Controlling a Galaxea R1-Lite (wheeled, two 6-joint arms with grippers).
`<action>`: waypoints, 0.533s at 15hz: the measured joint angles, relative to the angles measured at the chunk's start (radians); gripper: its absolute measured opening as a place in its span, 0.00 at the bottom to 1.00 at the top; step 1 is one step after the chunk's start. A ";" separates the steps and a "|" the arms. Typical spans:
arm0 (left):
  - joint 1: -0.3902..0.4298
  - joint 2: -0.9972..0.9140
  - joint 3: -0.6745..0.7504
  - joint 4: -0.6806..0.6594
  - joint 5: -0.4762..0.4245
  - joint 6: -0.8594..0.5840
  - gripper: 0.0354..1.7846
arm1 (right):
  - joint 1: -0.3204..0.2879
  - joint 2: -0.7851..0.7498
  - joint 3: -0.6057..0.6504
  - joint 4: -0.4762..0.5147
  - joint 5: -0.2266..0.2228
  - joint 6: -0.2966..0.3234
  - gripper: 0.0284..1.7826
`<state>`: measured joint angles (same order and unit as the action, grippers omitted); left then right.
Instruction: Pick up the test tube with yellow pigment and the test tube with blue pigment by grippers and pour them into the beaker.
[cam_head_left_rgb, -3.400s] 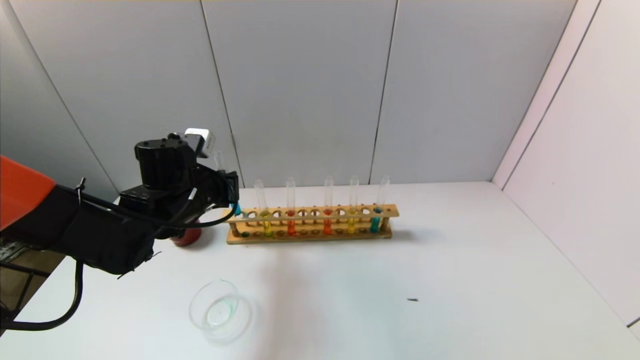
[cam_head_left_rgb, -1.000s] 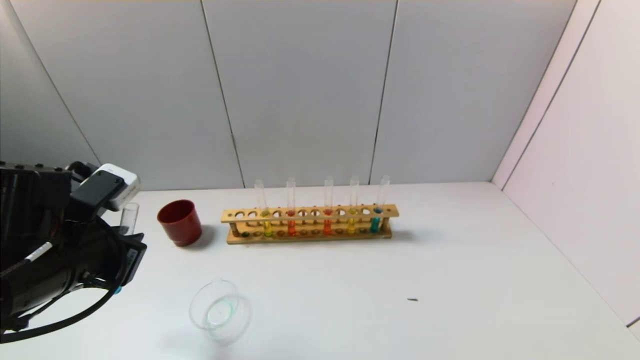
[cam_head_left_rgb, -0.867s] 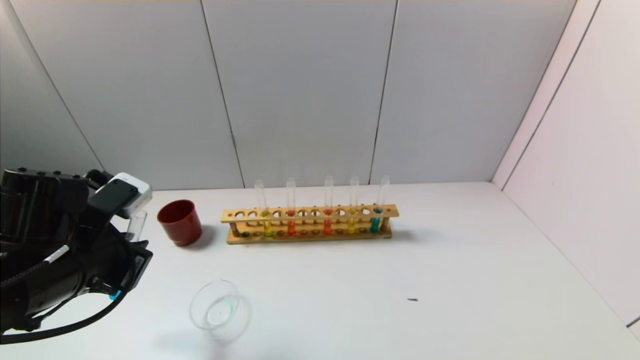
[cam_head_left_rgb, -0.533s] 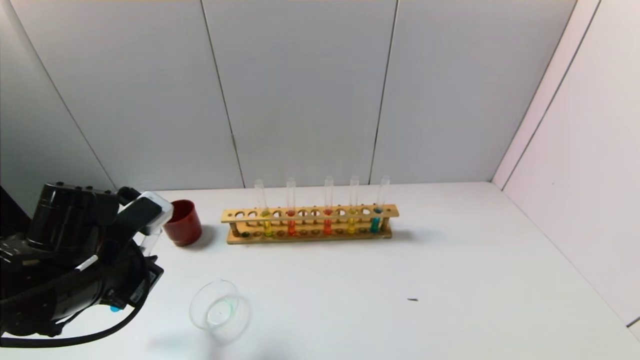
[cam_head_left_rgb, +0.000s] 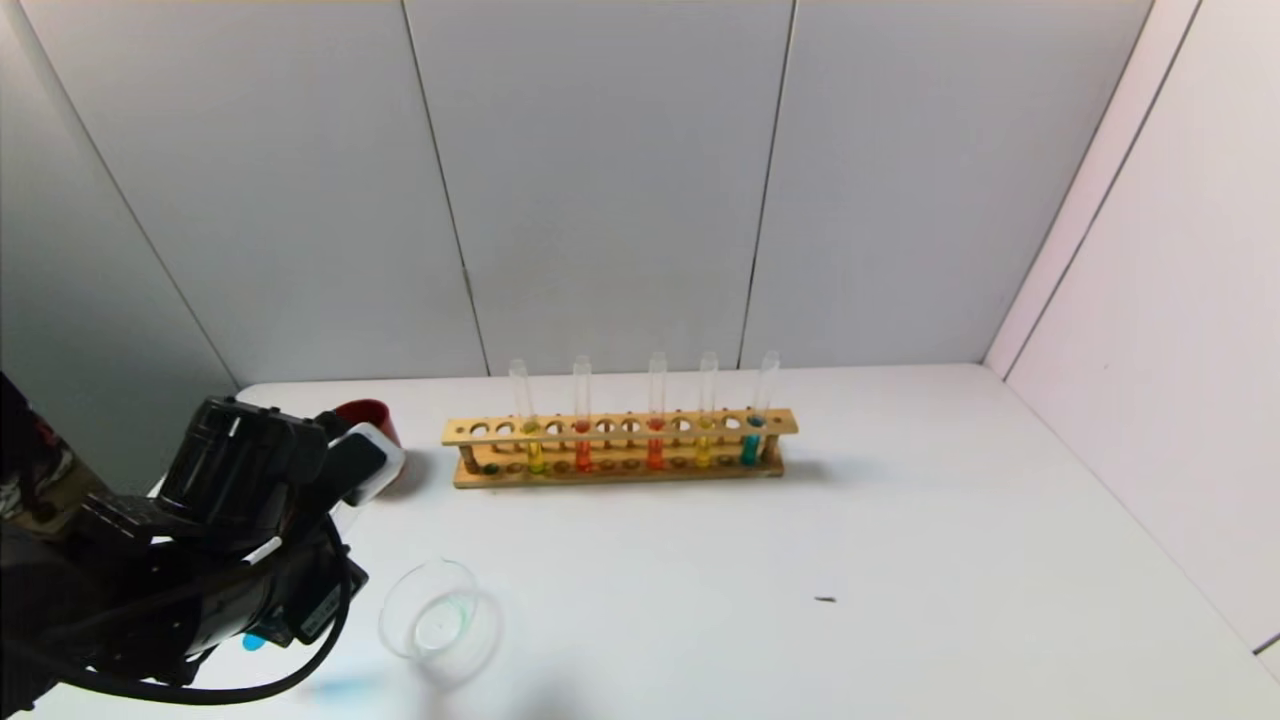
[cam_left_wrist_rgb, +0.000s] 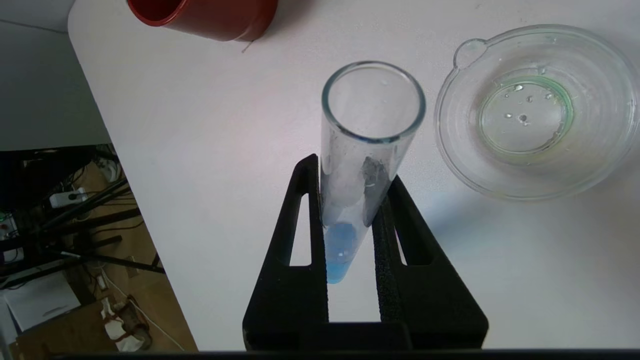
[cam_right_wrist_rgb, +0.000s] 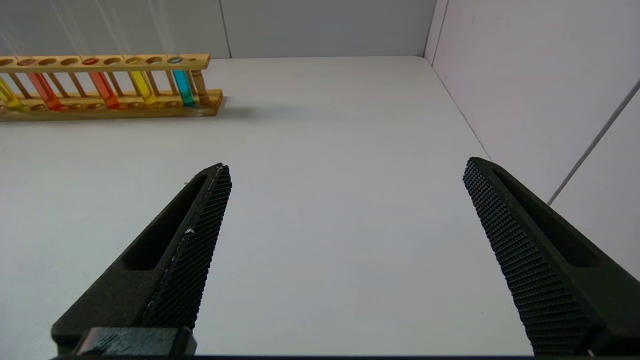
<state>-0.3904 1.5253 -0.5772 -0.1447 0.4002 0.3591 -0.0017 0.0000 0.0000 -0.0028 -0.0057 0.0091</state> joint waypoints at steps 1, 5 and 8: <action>-0.007 0.013 -0.001 0.000 0.004 0.004 0.16 | 0.000 0.000 0.000 0.000 0.000 0.000 0.95; -0.027 0.077 -0.019 0.001 0.024 0.017 0.16 | 0.000 0.000 0.000 0.000 0.000 0.000 0.95; -0.034 0.141 -0.032 0.007 0.100 0.025 0.16 | 0.000 0.000 0.000 0.000 0.000 0.000 0.95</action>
<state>-0.4247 1.6664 -0.6089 -0.1374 0.5002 0.3838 -0.0017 0.0000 0.0000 -0.0028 -0.0057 0.0091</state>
